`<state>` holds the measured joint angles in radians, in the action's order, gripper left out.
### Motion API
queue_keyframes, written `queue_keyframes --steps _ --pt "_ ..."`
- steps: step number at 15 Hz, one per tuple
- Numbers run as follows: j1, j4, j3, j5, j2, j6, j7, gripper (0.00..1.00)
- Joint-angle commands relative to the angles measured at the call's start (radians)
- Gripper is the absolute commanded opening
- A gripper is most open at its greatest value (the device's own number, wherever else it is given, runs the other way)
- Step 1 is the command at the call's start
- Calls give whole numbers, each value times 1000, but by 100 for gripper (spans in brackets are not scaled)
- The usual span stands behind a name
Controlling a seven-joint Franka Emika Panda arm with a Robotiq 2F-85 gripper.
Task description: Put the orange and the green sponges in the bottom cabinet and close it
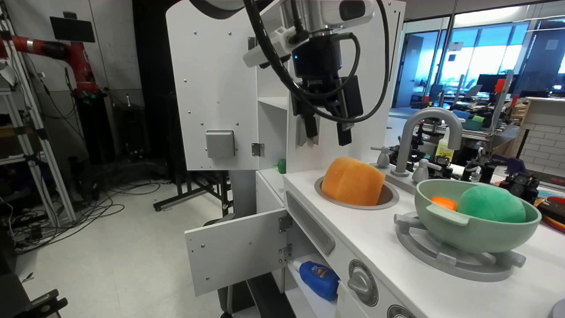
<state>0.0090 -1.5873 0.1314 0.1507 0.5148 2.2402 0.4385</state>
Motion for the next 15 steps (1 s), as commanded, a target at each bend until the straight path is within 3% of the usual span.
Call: queue_keyframes --steps 1,15 --pt "2 72 28 15 33 -60 -10 100" --pt "-15 233 32 -21 241 16 -22 100"
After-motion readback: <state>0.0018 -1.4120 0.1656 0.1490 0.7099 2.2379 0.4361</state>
